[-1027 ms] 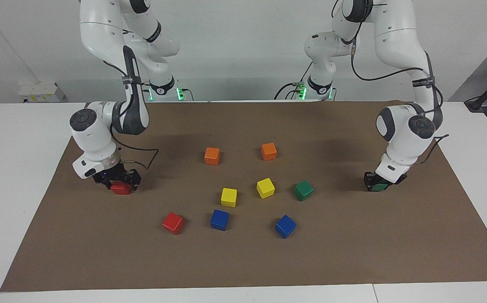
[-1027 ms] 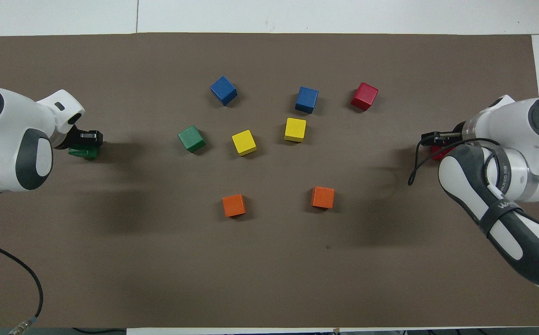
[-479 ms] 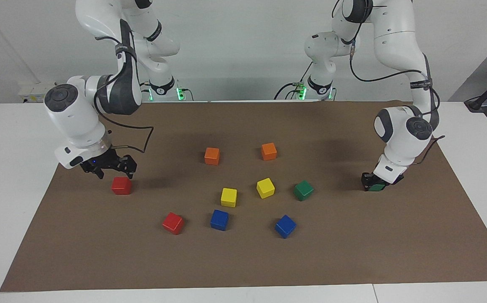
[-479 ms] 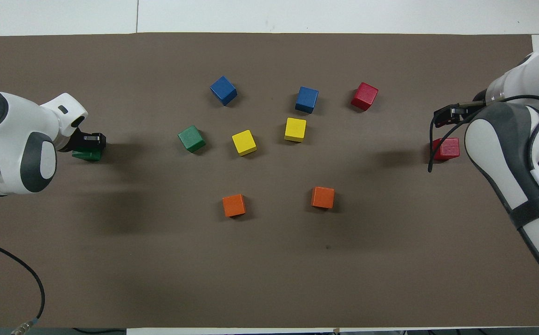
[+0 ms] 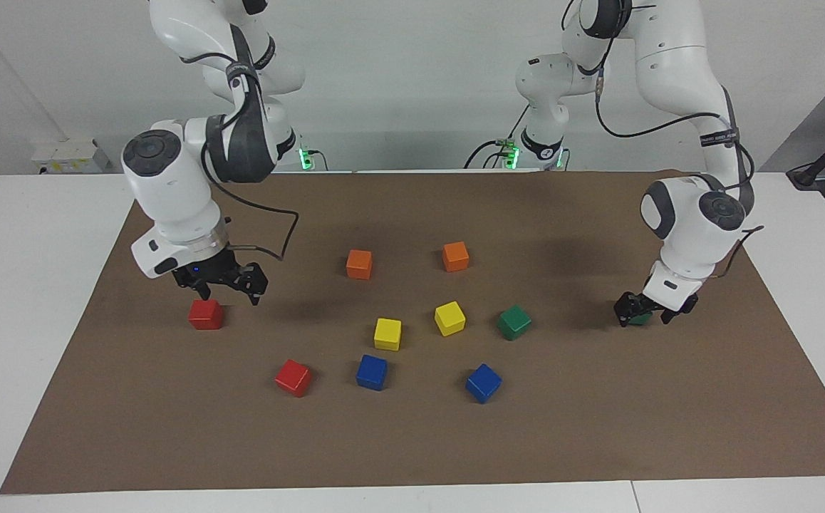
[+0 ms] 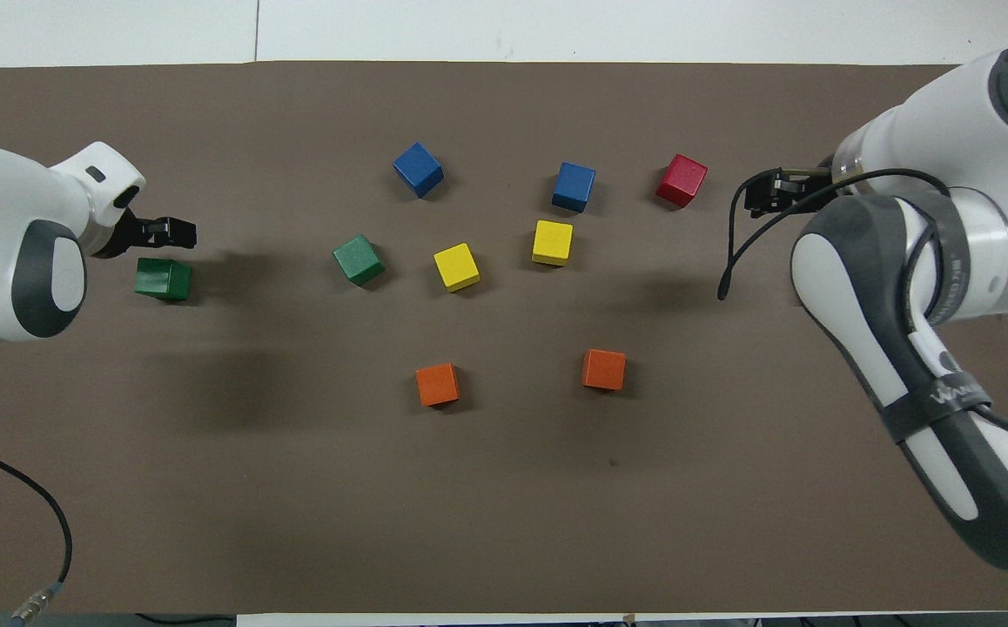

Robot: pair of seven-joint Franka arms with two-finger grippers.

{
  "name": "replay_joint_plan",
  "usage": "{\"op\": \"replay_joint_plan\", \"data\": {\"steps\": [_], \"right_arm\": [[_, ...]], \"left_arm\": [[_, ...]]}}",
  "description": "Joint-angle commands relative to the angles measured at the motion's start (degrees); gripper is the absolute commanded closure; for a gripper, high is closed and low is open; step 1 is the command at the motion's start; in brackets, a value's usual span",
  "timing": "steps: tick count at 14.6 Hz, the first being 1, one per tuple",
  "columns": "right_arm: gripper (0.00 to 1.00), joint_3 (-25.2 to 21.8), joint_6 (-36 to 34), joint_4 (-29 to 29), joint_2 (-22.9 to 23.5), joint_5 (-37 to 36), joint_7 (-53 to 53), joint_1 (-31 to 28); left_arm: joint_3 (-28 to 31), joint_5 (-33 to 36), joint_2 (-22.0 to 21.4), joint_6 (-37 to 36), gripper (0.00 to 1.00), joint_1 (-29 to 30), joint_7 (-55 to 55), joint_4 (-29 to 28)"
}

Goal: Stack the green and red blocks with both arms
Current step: 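Grasp the other green block with the left gripper while the right gripper grasps red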

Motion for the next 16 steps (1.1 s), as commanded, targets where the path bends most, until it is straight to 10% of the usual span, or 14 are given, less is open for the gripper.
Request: {"op": "replay_joint_plan", "data": {"steps": [1,7,16], "right_arm": [[0.00,0.01,4.02,1.64,3.99,0.25,5.53,1.88],[0.00,0.01,5.97,8.50,12.69,0.43,17.66,3.02],[0.00,0.01,10.19,11.29,18.84,0.25,20.83,4.17]], "left_arm": [[0.50,-1.20,6.60,-16.33,0.00,-7.35,-14.42,19.57],[0.59,3.69,9.26,-10.08,0.00,-20.46,-48.91,19.21],[0.32,6.97,3.02,3.65,0.00,-22.31,-54.19,-1.90]]}}
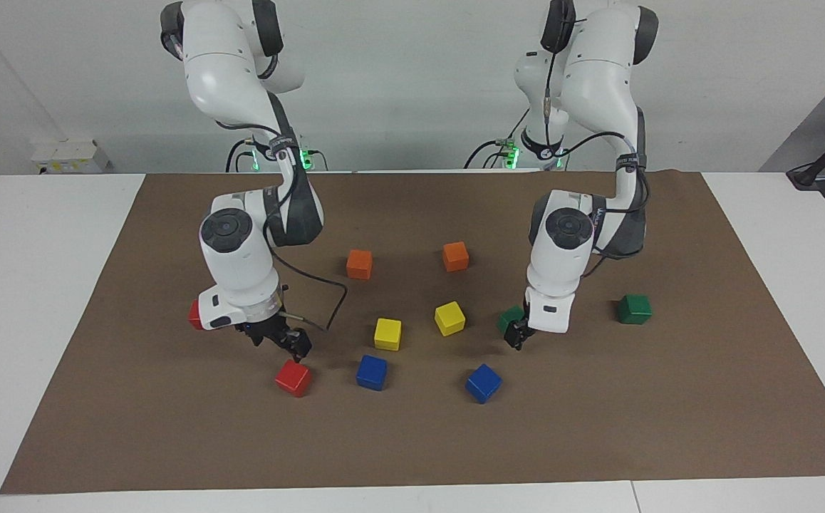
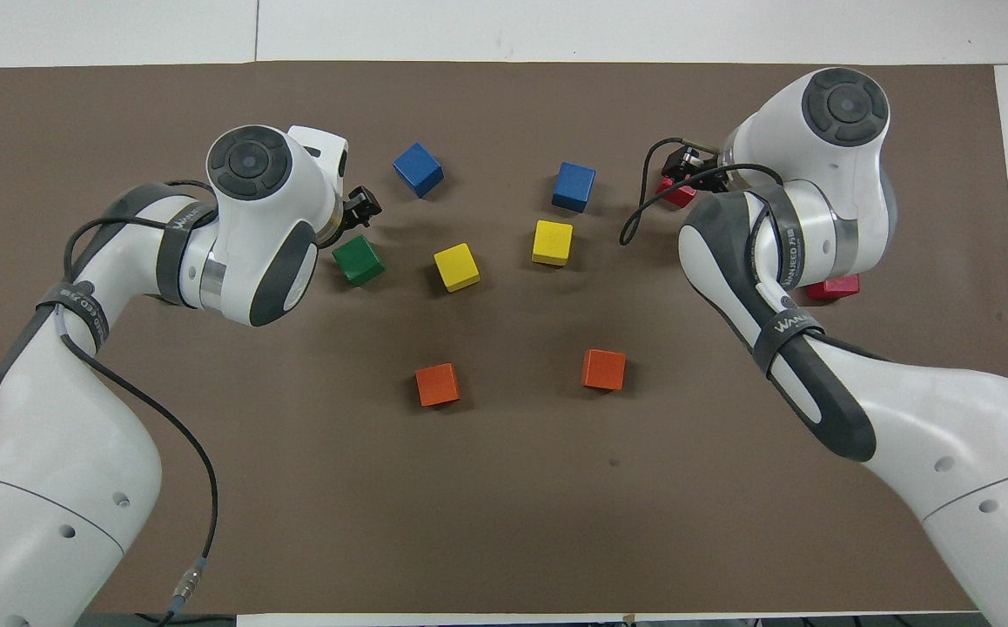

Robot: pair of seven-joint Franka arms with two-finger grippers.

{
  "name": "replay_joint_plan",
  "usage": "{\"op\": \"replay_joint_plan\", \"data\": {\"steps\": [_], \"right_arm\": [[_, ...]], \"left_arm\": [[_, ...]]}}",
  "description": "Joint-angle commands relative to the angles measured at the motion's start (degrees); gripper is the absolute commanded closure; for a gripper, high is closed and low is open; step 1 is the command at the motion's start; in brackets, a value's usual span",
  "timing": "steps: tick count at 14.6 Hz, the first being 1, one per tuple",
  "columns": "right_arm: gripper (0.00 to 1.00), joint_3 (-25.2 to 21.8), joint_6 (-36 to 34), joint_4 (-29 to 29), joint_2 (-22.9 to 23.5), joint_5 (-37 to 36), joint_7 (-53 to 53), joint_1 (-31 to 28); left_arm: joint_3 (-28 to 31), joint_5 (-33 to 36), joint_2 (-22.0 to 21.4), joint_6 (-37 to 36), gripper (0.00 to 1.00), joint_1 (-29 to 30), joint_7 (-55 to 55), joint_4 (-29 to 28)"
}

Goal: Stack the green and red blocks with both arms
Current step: 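Grasp the other green block with the left gripper while the right gripper grasps red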

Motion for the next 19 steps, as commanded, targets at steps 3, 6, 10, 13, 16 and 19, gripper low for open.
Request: {"op": "replay_joint_plan", "data": {"steps": [3,6,10,13,16,19], "right_arm": [[0.00,-0.03,0.69,6.12,5.39,-0.23,2.43,0.74],[0.00,-0.03,0.61,8.58,7.14,-1.90,2.43,0.74],[0.00,-0.03,1.22,11.30,10.13,-1.91,2.43,0.74],[0.00,-0.03,3.60,11.22,10.75,-1.91,2.43,0.65],[0.12,-0.03,4.47,10.87,10.58,-1.29,2.34,0.39],[0.91,-0.03,4.56,10.26,10.49,-1.11,2.34,0.30]], "left_arm": [[0.40,1.52,-4.60,5.70,0.00,-2.60,-5.31,-8.70],[0.49,1.52,-4.08,7.20,0.07,-3.30,-6.10,-8.88],[0.49,1.61,-3.90,5.64,1.00,-2.43,-5.58,-8.19],[0.49,1.78,-6.34,-5.23,1.00,1.51,7.79,-4.92],[-0.04,0.99,-12.59,-9.04,1.00,9.69,27.24,-7.20],[0.14,-6.01,-13.04,-9.41,1.00,16.45,47.09,-6.77]]}}
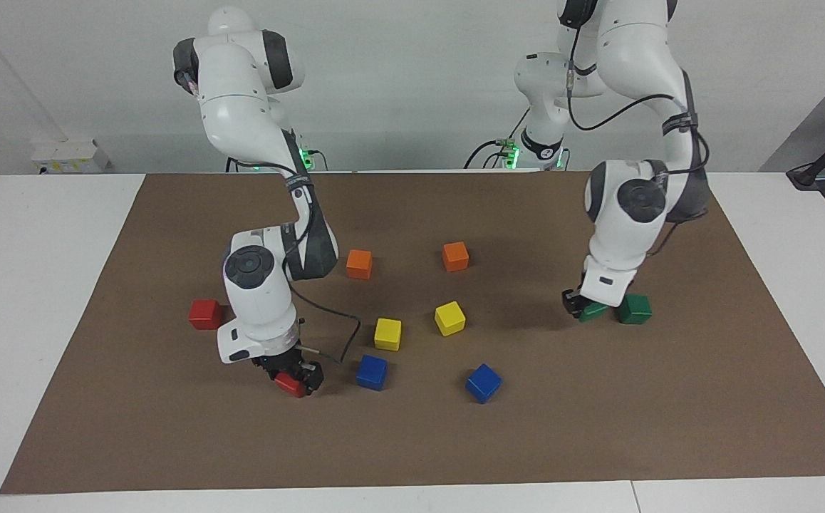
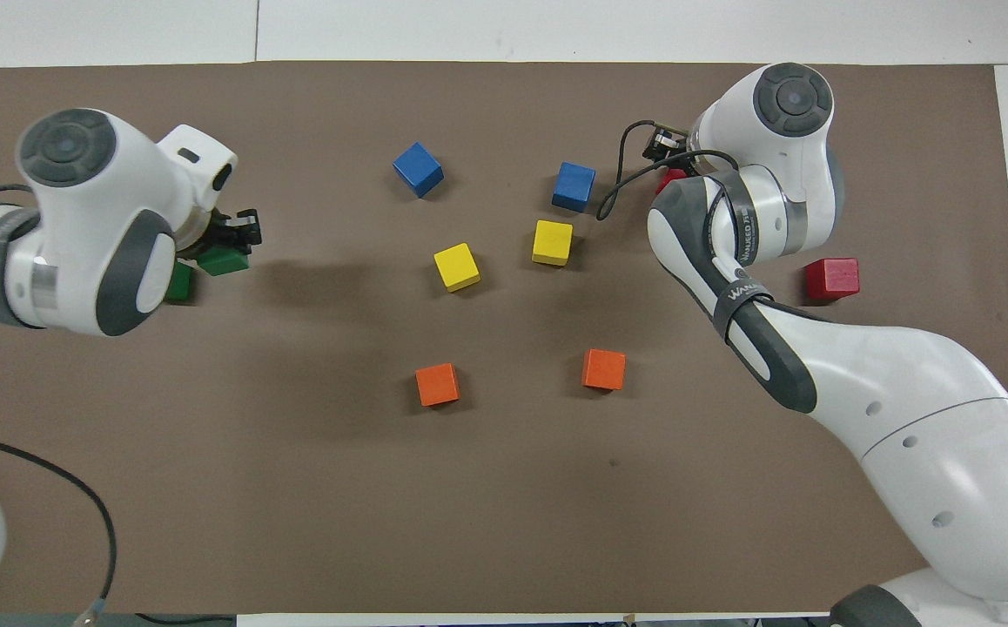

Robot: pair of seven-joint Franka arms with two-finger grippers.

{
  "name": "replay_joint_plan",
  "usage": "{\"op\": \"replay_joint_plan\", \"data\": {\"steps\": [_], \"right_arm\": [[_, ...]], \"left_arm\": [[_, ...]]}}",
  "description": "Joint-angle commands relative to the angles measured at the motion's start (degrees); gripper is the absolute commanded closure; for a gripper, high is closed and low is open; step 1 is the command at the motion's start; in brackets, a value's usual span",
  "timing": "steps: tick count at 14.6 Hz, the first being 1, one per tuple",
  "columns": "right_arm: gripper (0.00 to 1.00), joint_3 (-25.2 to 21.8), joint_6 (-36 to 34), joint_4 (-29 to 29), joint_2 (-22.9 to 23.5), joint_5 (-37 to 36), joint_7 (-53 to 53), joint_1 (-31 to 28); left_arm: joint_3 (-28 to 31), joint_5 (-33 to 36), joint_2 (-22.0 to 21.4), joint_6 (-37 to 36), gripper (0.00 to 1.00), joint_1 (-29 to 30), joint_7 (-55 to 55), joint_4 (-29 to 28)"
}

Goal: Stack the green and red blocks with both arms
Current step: 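Grasp the other green block with the left gripper while the right gripper grasps red, then place the green block against the first green block and open the left gripper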

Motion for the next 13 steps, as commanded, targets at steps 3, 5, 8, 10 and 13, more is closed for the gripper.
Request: {"op": "replay_joint_plan", "data": {"steps": [3,5,8,10,13], "right_arm": [[1.00,0.19,0.90,-0.41,0.66,-0.34,1.27,-0.14],[1.00,0.19,0.55,-0.41,0.57,-0.34,1.01,-0.06],[1.00,0.19,-3.12,-0.58,-1.00,-0.96,-3.70,-0.41],[1.00,0.11,-6.12,-4.86,-6.52,-0.96,-10.38,-0.76],[1.00,0.11,-6.13,-15.05,-16.62,-0.96,-21.54,-3.74]], "left_arm": [[-0.50,-10.41,-1.41,0.44,1.00,9.40,29.27,-1.73],[-0.33,-10.42,-0.98,1.84,1.00,9.50,31.96,-1.91],[-0.24,-10.16,-0.53,2.55,1.00,9.59,32.40,-2.17],[-0.24,-7.36,-0.10,3.33,1.00,9.67,33.89,-2.17],[0.11,-6.73,0.61,3.87,1.00,9.85,33.80,-2.52]]}}
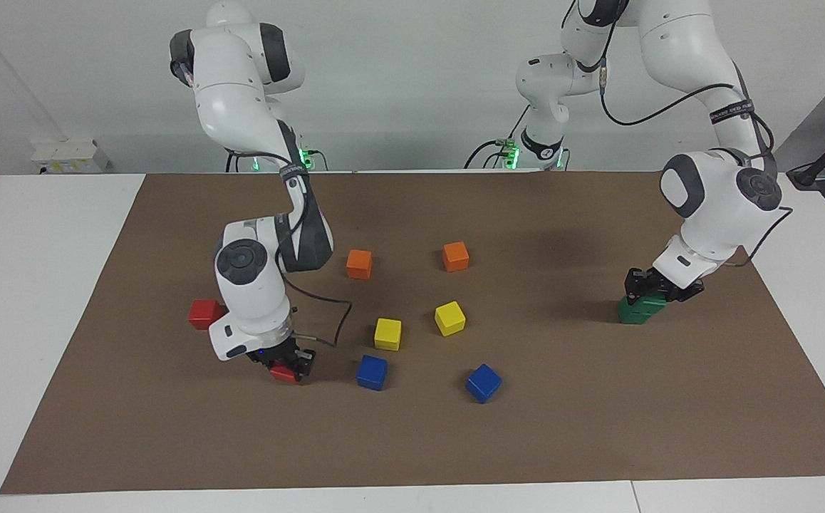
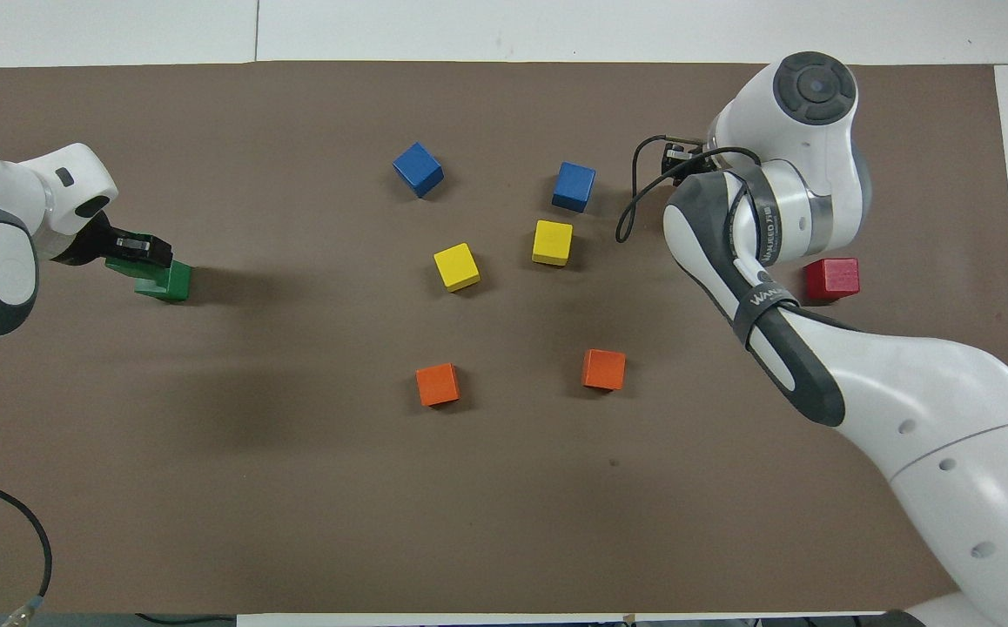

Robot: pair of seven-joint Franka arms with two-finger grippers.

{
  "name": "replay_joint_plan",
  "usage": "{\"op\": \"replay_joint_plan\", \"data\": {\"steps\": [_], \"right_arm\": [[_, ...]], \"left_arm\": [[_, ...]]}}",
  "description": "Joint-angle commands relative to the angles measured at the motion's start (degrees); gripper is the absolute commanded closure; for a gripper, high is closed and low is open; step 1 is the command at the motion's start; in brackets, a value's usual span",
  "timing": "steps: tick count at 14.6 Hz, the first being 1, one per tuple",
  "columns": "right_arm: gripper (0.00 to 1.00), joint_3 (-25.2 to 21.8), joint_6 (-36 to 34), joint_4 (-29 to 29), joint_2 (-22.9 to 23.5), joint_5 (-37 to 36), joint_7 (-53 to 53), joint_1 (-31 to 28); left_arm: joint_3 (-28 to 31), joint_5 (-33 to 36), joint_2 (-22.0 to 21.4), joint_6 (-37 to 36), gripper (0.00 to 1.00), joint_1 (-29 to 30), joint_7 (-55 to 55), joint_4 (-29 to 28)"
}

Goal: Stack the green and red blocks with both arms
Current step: 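Place the green block against the first green block and open the left gripper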

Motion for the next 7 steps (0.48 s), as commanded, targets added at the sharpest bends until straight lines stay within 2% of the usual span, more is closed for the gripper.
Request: {"op": "replay_joint_plan", "data": {"steps": [1,4,7], "right_arm": [[1.00,0.68,0.16,-14.03,-12.77,-0.86,-9.67,-3.83],[1.00,0.68,0.42,-23.35,-20.59,-0.86,-20.22,-8.13],[1.00,0.68,2.08,-28.90,-24.92,-0.60,-28.40,-12.53]], "left_arm": [[1.03,1.21,-0.05,1.79,1.00,0.81,0.84,-1.32],[1.12,1.21,0.13,2.58,1.00,1.00,0.66,-1.85],[1.03,1.30,-0.05,3.89,1.00,0.82,0.49,-3.16]]}}
